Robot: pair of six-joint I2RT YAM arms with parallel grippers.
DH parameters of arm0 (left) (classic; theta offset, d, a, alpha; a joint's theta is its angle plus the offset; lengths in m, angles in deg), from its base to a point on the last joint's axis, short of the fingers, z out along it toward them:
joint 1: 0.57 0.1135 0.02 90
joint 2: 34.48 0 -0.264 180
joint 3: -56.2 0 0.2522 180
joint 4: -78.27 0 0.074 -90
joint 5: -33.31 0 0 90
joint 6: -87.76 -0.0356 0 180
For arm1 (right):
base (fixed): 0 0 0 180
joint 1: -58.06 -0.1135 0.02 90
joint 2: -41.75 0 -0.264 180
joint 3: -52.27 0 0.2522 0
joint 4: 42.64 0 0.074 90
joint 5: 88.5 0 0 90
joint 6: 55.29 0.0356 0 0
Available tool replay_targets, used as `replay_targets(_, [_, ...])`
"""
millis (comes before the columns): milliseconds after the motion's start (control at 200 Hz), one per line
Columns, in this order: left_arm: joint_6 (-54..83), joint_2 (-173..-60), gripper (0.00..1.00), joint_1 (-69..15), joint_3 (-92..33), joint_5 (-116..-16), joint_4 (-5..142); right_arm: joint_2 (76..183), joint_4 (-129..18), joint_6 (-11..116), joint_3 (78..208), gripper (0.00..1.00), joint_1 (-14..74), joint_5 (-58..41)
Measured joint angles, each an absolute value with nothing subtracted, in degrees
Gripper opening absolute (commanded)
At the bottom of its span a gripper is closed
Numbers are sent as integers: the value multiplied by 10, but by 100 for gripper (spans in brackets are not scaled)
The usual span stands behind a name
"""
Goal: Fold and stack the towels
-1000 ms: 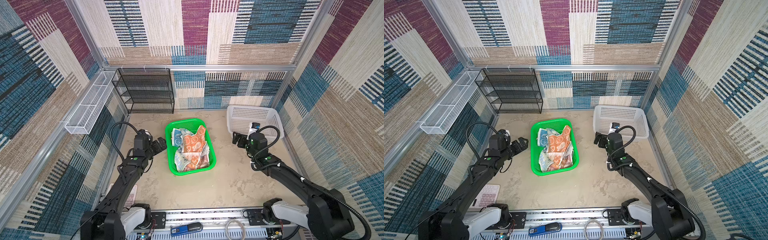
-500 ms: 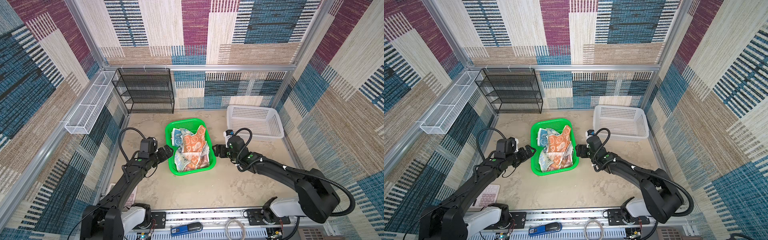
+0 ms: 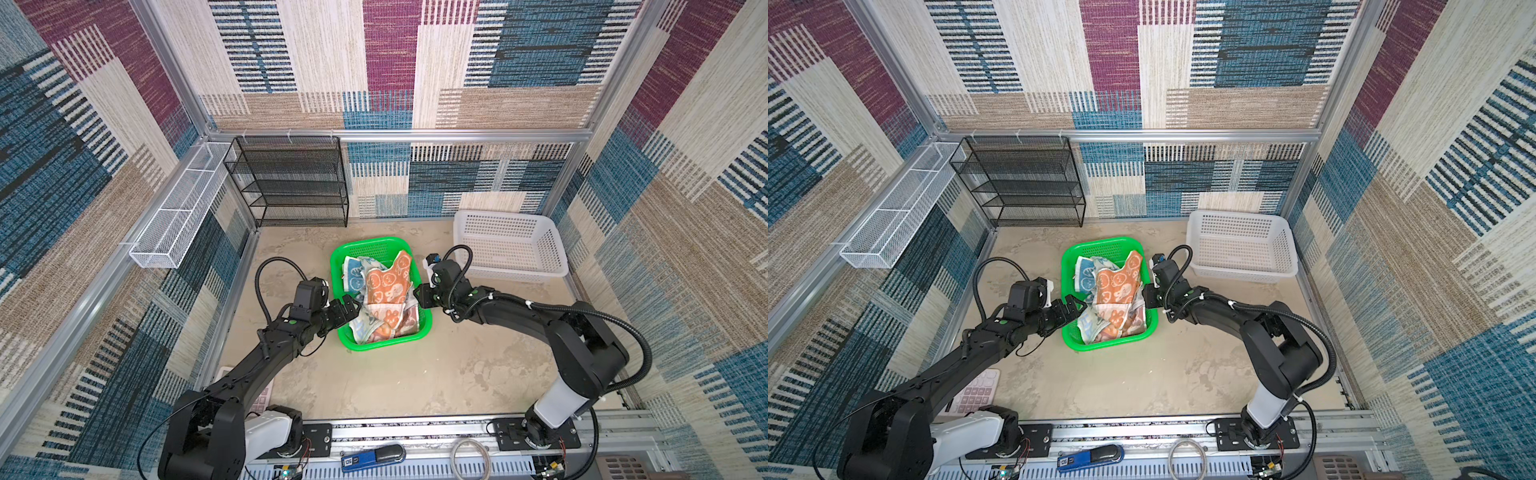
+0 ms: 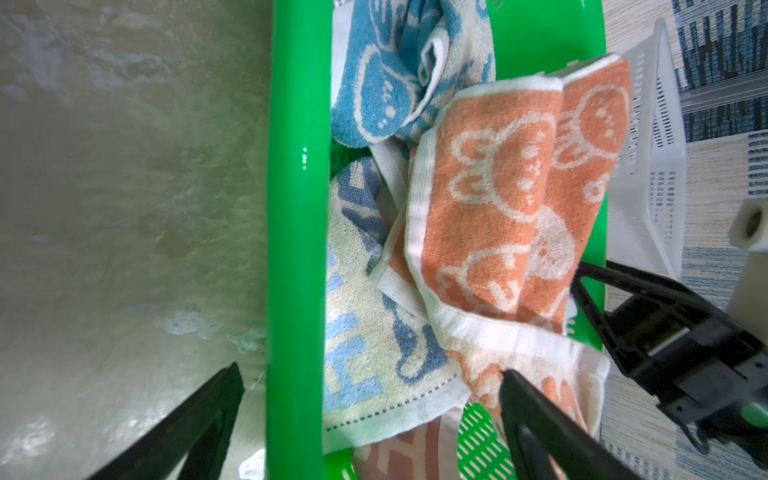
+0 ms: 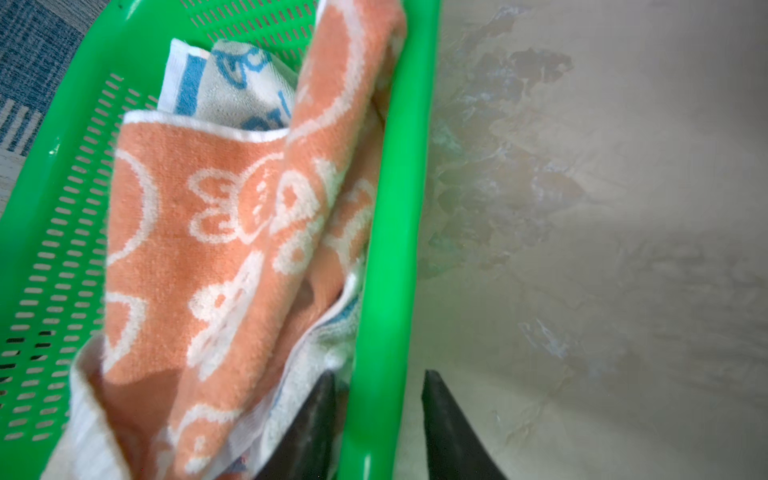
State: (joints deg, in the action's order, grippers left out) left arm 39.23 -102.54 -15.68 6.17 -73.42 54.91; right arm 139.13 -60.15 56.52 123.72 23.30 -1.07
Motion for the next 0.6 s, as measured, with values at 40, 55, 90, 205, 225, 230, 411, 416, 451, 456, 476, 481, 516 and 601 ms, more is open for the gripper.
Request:
replay_targets(40, [395, -1025, 99, -157, 62, -734, 552, 1403, -607, 563, 1251, 23, 233, -11])
replay_targets(55, [396, -1025, 99, -157, 62, -735, 552, 1407, -609, 563, 1256, 21, 233, -11])
replay_targets(90, [396, -1025, 99, -157, 61, -735, 552, 1416, -609, 563, 1267, 20, 232, -10])
replay_targets(205, [395, -1025, 99, -156, 37, -731, 530, 1437, -610, 577, 1292, 9, 227, -11])
replay_targets(225, [395, -1025, 99, -156, 30, -726, 523, 1440, -610, 585, 1295, 8, 225, -12])
replay_targets(230, [395, -1025, 99, -156, 27, -722, 520, 1440, -609, 586, 1296, 8, 224, -11])
replay_targets(411, [379, -1009, 99, -140, -29, -660, 427, 1464, -608, 653, 1326, 2, 200, -9])
replay_targets(416, [378, -1007, 99, -139, -31, -658, 423, 1465, -608, 655, 1327, 2, 200, -9])
replay_targets(451, [374, -1003, 99, -134, -41, -649, 406, 1469, -606, 671, 1331, 0, 196, -9])
replay_targets(456, [373, -1002, 99, -133, -43, -646, 402, 1469, -606, 673, 1332, 0, 195, -9])
replay_targets(476, [371, -999, 99, -130, -48, -640, 394, 1471, -605, 683, 1334, 0, 193, -9])
replay_targets(481, [371, -998, 99, -129, -50, -639, 393, 1471, -605, 684, 1334, 0, 192, -9])
replay_targets(516, [368, -993, 99, -123, -60, -627, 376, 1475, -603, 700, 1340, 0, 186, -5])
replay_targets(601, [360, -978, 99, -113, -78, -612, 346, 1491, -610, 729, 1371, 0, 167, 22])
